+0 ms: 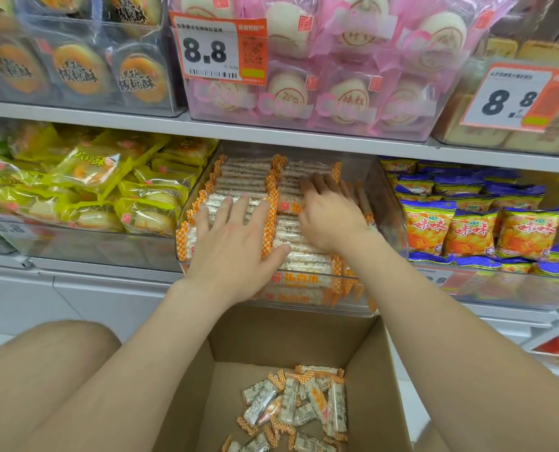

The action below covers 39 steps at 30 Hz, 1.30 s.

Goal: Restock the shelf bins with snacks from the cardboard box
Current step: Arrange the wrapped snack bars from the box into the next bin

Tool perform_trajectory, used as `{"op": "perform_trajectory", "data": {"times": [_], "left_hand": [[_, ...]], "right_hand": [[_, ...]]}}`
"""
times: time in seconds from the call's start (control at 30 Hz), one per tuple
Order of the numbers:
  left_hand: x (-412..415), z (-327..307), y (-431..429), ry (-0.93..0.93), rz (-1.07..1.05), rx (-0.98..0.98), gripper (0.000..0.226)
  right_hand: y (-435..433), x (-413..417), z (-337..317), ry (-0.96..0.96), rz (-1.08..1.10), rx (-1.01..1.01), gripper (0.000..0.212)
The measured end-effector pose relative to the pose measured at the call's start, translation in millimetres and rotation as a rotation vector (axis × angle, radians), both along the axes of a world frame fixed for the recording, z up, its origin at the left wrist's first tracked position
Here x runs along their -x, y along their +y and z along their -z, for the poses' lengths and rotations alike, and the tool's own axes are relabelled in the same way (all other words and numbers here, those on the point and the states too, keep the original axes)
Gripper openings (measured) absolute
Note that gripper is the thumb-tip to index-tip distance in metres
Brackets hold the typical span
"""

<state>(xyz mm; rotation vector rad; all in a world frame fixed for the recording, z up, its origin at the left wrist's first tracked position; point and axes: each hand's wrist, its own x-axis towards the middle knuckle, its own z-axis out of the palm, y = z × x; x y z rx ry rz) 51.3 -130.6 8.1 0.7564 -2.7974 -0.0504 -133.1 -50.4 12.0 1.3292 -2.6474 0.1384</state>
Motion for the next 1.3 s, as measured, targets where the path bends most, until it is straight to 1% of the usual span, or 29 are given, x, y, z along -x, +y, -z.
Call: {"op": "perform_trajectory", "data": {"times": [0.07,0.27,0.37,0.43,0.5,0.53,0.57,0.6,0.63,0.67,0.73,0.8,0.83,0.9,0.97,1.07,1.13,1.17,1.23,1.3], "left_hand": [[-1.2,-0.1,0.0,0.043,0.012,0.003,0.079],[-5.3,-2.4,0.3,0.168,0.042,0.017,0.075],[-9.7,-4.8,2.4,0.274,0.073,0.034,0.067],[-16.0,-9.7,7.6,0.386,0.122,0.072,0.055],[-27.4,-13.8,17.9,0.518,0.207,0.093,0.032],[-34.2,-14.5,24.2,0.556,0.244,0.073,0.021],[-41.4,-12.8,30.4,0.548,0.263,0.017,0.014],[-48.2,-7.5,35.5,0.487,0.258,-0.065,0.014],[-53.8,-0.2,40.2,0.378,0.241,-0.153,0.015],[-57.8,10.4,43.1,0.214,0.236,-0.23,0.014],[-60.4,36.1,48.3,-0.168,0.293,-0.293,0.01],[-58.5,61.7,55.9,-0.481,0.327,-0.317,0.006],[-55.8,75.8,59.1,-0.572,0.321,-0.347,0.009],[-50.6,108.6,62.8,-0.663,0.286,-0.431,0.018],[-48.2,148.3,63.0,-0.686,0.236,-0.507,0.025],[-56.2,206.4,67.7,-0.701,0.151,-0.572,0.027],[-66.4,244.2,76.5,-0.777,0.124,-0.65,0.028],[-72.5,261.0,81.3,-0.835,0.121,-0.689,0.029],[-83.1,286.3,89.0,-0.96,0.123,-0.745,0.035],[-89.6,307.7,90.9,-1.004,0.104,-0.76,0.042]], "right_hand": [[5.5,0.6,-4.0,-0.007,-0.002,0.053,0.059],[16.5,-2.4,-5.8,0.134,-0.013,0.109,0.044],[26.6,-13.7,-11.9,0.169,-0.026,0.194,0.037],[39.3,-29.1,-18.5,0.138,-0.069,0.277,0.033],[58.5,-52.5,-24.8,0.073,-0.148,0.356,0.027],[69.6,-65.3,-26.6,0.011,-0.186,0.372,0.024],[80.5,-78.2,-27.9,-0.075,-0.217,0.356,0.022],[90.9,-90.2,-26.5,-0.173,-0.228,0.292,0.022],[99.7,-100.4,-23.0,-0.261,-0.23,0.188,0.022],[106.8,-107.7,-15.9,-0.322,-0.231,0.049,0.023],[116.8,-117.2,4.5,-0.382,-0.248,-0.231,0.02],[121.4,-121.6,33.0,-0.413,-0.248,-0.404,0.019],[121.5,-120.4,48.9,-0.437,-0.229,-0.45,0.02],[119.7,-114.6,79.3,-0.499,-0.183,-0.509,0.029],[118.4,-106.3,106.4,-0.58,-0.142,-0.507,0.034],[123.6,-96.3,146.0,-0.699,-0.012,-0.41,0.032],[130.9,-98.3,179.4,-0.771,0.069,-0.354,0.032],[135.0,-101.6,199.0,-0.815,0.096,-0.358,0.031],[142.6,-112.0,239.1,-0.935,0.135,-0.424,0.028],[149.0,-123.4,272.2,-1.04,0.162,-0.528,0.026]]}}
